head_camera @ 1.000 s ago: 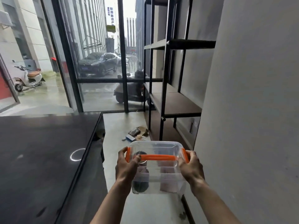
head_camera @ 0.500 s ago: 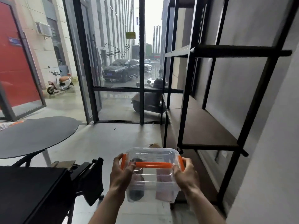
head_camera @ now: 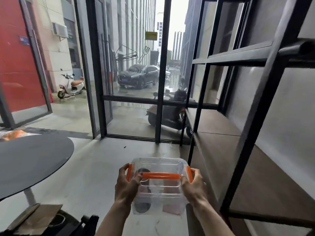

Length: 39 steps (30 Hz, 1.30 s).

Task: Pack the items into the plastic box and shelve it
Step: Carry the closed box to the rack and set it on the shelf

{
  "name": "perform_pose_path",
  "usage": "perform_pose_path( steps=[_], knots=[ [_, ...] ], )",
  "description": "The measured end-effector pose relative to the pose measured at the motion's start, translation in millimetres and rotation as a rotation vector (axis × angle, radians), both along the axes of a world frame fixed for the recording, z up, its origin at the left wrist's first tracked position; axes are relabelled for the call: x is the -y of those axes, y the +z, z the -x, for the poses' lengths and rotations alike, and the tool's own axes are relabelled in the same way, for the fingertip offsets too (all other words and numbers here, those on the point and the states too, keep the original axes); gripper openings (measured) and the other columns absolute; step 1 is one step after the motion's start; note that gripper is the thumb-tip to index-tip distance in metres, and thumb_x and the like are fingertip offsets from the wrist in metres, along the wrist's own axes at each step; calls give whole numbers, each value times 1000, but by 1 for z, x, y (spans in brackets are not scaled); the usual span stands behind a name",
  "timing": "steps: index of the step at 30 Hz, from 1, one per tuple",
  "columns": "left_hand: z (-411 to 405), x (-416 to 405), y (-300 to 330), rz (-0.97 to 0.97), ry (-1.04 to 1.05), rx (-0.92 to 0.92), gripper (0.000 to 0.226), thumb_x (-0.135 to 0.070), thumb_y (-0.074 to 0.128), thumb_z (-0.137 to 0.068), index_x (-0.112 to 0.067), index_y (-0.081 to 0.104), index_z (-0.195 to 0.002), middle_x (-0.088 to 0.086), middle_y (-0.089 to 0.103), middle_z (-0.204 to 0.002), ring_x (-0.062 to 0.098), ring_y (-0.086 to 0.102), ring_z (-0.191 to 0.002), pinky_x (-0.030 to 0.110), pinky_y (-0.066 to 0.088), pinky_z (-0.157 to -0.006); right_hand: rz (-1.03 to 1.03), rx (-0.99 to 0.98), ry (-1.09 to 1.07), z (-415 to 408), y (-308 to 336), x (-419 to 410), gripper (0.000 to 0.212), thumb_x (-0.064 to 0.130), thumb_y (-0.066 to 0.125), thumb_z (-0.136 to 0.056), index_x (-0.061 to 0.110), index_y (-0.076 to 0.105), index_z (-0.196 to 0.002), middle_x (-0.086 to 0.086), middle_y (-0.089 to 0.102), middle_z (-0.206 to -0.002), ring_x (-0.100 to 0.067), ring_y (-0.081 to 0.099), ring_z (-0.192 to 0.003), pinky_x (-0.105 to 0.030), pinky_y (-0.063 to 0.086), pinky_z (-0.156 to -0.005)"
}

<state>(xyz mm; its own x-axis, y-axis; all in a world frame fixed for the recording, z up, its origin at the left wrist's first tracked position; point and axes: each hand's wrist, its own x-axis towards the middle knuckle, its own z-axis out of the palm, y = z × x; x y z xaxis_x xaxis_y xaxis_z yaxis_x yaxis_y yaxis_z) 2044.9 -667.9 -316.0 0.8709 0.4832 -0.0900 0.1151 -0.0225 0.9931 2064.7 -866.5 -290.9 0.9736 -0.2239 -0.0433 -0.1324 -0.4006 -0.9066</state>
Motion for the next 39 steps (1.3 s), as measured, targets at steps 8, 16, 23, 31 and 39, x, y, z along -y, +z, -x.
perform_pose_path(
  steps=[8,16,23,31,39],
  knots=[
    [-202,-30,-1,-35,-29,-28,64,-34,72,-87,-31,39,-143,12,52,-139,31,55,-111,53,51,-97,-28,11,-2,-205,-16,-26,35,25,64,-93,14,52,-124,-3,64,-95,-20,63,-80,-27,52,-62],
    [-429,-11,-5,-70,-66,-40,64,-33,71,-88,-29,39,-143,13,50,-141,26,50,-108,54,49,-99,-56,36,-40,-432,-30,-2,31,23,63,-94,15,51,-121,1,62,-86,-7,56,-65,-11,38,-41],
    [-599,45,15,-97,-198,-21,63,-33,72,-88,-28,39,-141,12,53,-136,31,55,-113,51,51,-96,-122,44,-179,-570,-8,51,38,25,64,-94,15,49,-127,-7,67,-104,-22,67,-86,-40,61,-74],
    [-739,186,4,-77,-617,-43,60,-34,77,-82,-16,44,-129,8,59,-115,23,60,-102,37,52,-78,8,-5,-569,-629,-25,177,43,41,62,-92,26,47,-129,-4,68,-109,-26,69,-92,-49,62,-80],
    [-782,343,-16,-73,-1087,-62,44,-33,80,-77,-22,52,-110,4,68,-103,20,67,-88,52,56,-86,-33,5,-1071,-590,-31,267,36,20,64,-94,8,48,-124,-13,59,-107,-22,60,-80,-36,56,-69]
  ],
)
